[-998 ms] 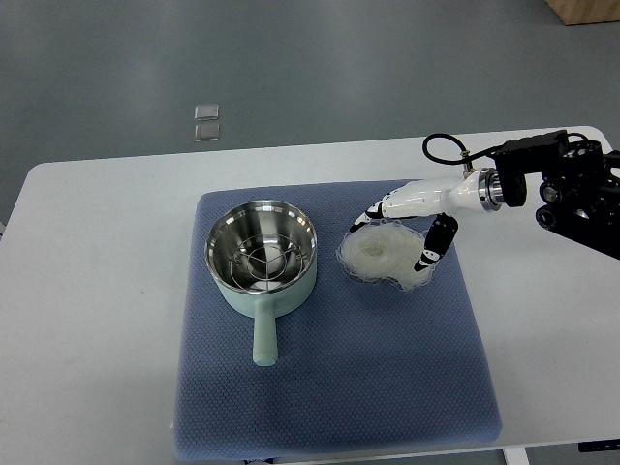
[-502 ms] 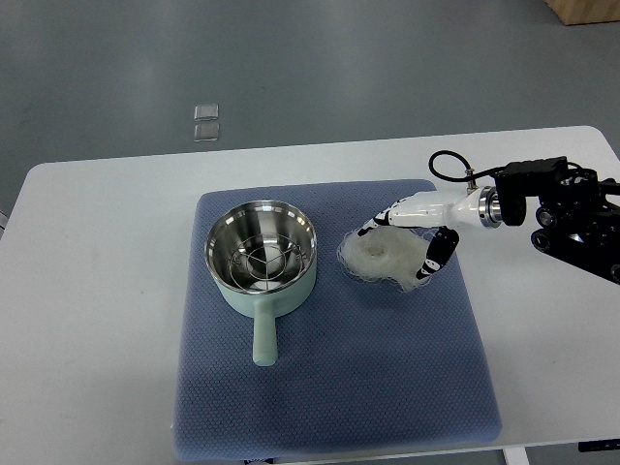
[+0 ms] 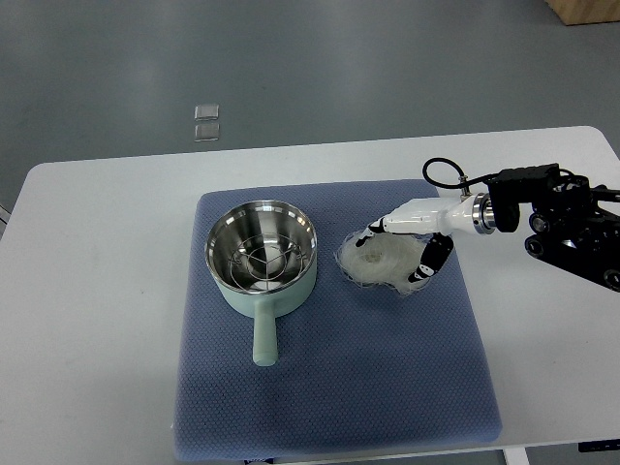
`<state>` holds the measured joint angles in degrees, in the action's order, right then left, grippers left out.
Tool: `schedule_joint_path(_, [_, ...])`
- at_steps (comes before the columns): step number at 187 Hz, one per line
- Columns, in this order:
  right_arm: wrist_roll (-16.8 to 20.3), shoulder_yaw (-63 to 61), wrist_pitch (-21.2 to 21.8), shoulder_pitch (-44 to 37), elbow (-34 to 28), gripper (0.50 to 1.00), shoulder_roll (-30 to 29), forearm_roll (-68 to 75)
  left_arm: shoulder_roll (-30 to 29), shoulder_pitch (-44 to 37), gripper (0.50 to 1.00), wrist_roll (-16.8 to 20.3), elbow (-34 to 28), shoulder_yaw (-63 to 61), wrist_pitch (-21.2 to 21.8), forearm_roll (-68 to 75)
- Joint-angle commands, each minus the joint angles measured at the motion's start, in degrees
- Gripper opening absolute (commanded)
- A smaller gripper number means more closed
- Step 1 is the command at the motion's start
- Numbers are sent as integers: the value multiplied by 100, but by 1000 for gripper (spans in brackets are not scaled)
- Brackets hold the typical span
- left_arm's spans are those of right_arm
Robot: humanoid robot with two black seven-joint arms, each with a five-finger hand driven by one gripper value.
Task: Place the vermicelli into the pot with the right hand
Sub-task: 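Close the right hand fingers around the vermicelli bundle, then lift the vermicelli and carry it over the green saucepan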
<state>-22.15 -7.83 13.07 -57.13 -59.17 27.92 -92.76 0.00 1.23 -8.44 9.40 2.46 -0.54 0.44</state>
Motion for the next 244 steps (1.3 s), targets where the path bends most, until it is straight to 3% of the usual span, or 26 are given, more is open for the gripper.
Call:
schedule_joint_path(1, [0,1,29,0,2,709,-6,-5,0,0,1000,0,1,0,1,0])
schedule_joint_path(10, [-9,1,38,0,2,662,-6,4,0,0,1000,0,1,0,1,0])
schedule_joint_path(30, [-18,1,47,-9,2,500,2,4,0,0,1000,0,1,0,1,0])
schedule_joint_path(136, [-62,-570,56,-167,2,500,99,408,0,0,1000,0,1,-9,1,0])
schedule_joint_path(213, [-62,-658,214,-1019,11,500,196,803,0,0,1000,0,1,-9,1,0])
schedule_joint_path(244, [-62,-887,346,-1300,2,500,-32,1076,0,0,1000,0,-8,-9,1,0])
